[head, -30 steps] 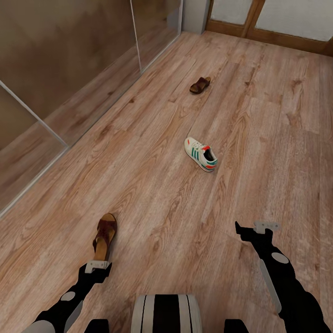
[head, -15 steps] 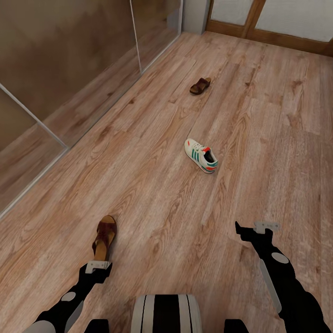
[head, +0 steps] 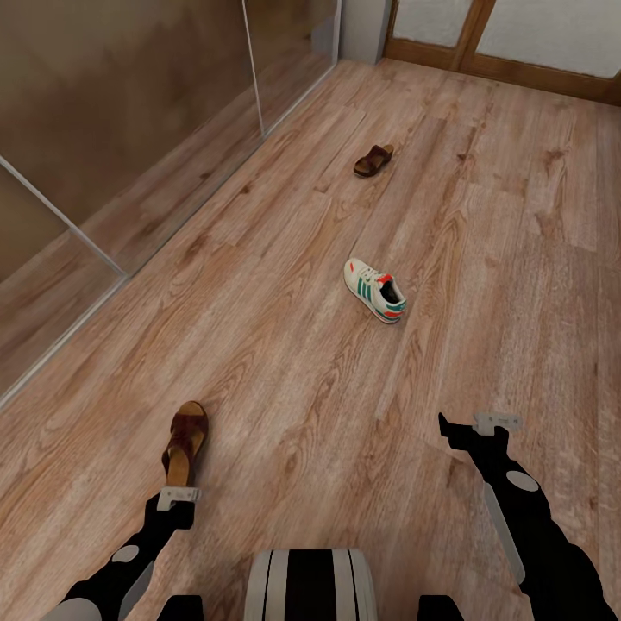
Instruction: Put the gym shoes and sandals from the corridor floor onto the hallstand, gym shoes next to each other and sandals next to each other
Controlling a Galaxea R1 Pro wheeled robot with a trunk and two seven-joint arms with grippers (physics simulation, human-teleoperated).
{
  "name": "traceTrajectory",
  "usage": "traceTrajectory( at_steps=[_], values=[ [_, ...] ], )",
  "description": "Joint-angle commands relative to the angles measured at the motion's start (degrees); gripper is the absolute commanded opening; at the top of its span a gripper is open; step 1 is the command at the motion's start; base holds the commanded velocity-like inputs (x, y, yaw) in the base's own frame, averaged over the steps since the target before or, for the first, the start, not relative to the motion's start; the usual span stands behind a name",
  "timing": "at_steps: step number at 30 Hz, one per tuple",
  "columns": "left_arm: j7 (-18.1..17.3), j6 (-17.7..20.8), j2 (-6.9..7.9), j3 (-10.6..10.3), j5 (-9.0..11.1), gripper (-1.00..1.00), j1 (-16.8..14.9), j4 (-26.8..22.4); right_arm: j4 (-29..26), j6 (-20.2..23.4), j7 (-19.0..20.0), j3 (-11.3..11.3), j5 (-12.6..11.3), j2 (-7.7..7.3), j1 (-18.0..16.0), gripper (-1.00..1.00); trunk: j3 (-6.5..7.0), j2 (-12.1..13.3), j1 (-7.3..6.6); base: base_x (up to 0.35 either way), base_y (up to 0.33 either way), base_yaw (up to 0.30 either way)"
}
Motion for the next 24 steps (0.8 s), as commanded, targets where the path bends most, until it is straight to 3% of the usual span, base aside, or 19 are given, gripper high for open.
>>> traceTrajectory(
  at_steps=[1, 13, 24],
  values=[
    [-0.17, -0.20, 0.00, 0.28, -0.48, -1.00, -0.02, 0.03, -0.08, 0.32, -0.01, 0.00, 0.00, -0.01, -0.01, 1.00, -0.03, -0.01, -0.01, 0.000, 0.000, 0.000],
    [-0.07, -0.26, 0.03, 0.24, -0.40, -1.00, 0.05, 0.06, 0.13, 0.32, -0.02, 0.00, -0.03, -0.01, -0.01, 1.00, -0.03, -0.01, -0.01, 0.000, 0.000, 0.000],
    [-0.07, -0.34, 0.03, 0.18, -0.34, -1.00, 0.15, -0.32, 0.39, 0.32, -0.01, -0.02, 0.17, -0.01, -0.01, 1.00, 2.41, 0.14, -0.29, 0.000, 0.000, 0.000]
  ],
)
